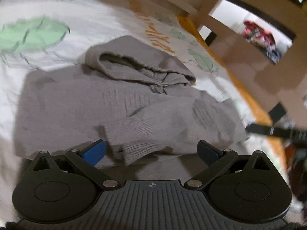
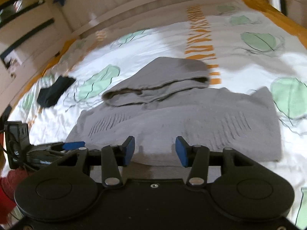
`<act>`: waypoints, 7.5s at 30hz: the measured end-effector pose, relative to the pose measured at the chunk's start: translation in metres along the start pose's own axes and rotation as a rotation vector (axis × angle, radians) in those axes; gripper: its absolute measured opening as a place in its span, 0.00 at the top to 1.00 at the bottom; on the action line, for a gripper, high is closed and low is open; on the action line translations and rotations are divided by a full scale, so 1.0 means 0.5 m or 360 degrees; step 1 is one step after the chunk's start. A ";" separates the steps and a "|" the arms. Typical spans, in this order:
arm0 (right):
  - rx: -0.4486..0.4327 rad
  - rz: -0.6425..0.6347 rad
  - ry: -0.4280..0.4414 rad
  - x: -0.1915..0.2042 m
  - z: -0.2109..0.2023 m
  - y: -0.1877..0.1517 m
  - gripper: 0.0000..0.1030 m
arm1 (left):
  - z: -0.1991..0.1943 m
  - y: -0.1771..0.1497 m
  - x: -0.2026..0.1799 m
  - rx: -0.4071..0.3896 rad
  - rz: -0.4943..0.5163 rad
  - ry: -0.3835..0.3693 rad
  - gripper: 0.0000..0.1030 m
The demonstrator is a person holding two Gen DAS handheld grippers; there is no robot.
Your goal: Fold large clothes
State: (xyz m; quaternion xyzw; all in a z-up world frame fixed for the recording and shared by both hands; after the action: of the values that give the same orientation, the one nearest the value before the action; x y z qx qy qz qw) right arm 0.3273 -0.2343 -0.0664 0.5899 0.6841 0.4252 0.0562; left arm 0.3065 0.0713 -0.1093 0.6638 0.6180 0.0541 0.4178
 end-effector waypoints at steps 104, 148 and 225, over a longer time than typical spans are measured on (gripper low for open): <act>0.0025 -0.0019 -0.0035 -0.130 0.407 0.277 0.79 | 0.228 0.362 0.095 0.0013 0.0571 0.0480 0.96; -0.0069 -0.0587 -0.0117 -0.017 0.500 0.339 0.88 | 0.302 0.452 0.086 -0.0132 0.0685 0.0394 0.94; -0.0245 -0.1053 0.0075 0.034 0.109 0.069 0.86 | -0.027 0.097 -0.094 -0.0274 0.1345 0.0163 0.96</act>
State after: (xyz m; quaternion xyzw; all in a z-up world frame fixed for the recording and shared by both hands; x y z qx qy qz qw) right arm 0.3800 -0.1935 -0.0714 0.3201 0.8055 0.4477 0.2197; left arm 0.3251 0.0430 -0.0497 0.8177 0.3050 0.3046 0.3816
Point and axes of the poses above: each gripper's, at about its wrist camera, not at the fingertips, and z roughly the way its jaws point, x to its left, y to its top, the point moved 2 cm from there along z, roughly the way its jaws point, and after that the axes turned 4 degrees about z, right-handed, at the moved point
